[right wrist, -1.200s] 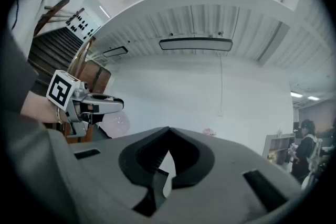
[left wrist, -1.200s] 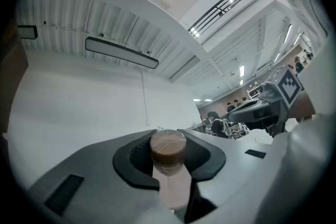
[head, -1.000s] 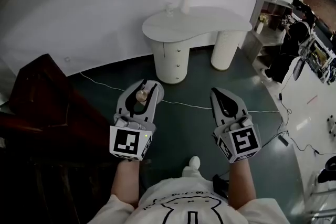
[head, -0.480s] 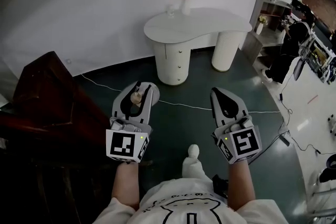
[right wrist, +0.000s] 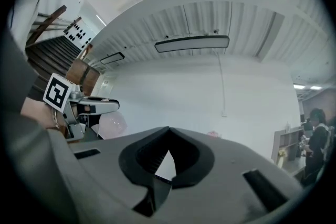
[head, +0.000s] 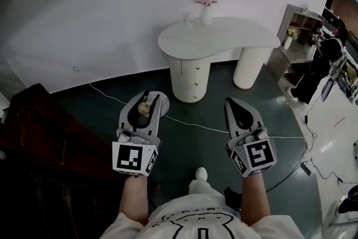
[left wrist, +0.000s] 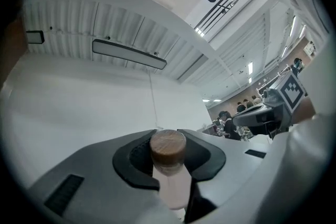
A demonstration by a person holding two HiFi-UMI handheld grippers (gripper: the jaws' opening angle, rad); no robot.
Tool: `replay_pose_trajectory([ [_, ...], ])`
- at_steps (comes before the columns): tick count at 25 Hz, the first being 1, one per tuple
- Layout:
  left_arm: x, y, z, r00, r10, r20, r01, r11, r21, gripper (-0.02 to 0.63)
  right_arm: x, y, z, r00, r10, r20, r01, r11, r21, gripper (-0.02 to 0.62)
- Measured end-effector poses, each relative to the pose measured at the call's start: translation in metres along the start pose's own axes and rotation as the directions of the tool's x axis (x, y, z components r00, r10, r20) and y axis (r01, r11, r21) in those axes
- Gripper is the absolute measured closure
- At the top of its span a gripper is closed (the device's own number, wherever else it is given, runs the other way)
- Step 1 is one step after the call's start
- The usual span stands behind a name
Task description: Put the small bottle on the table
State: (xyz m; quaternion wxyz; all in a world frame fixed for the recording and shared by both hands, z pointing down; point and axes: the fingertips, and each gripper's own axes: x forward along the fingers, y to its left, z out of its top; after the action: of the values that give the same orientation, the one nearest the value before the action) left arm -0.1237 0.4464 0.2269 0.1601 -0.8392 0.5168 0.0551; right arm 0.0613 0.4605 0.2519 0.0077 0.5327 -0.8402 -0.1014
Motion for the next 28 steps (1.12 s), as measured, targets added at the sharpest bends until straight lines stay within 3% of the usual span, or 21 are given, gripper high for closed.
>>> replay_pose_trajectory([
  [16,0.197,0.027,-0.061,0.996,0.08,-0.03,-0.08,0.997,0.004,0.5,0.163,-0.138,-0.048,0.995,0.097,-0.017,-0.097,0.995,0.016,0.604],
  [28,0.277,0.058,-0.115,0.996,0.075,-0.052,-0.077,0.996,-0.04,0.499,0.233,-0.18,-0.09,0.992,0.1,-0.077,-0.099,0.995,0.013,0.604],
])
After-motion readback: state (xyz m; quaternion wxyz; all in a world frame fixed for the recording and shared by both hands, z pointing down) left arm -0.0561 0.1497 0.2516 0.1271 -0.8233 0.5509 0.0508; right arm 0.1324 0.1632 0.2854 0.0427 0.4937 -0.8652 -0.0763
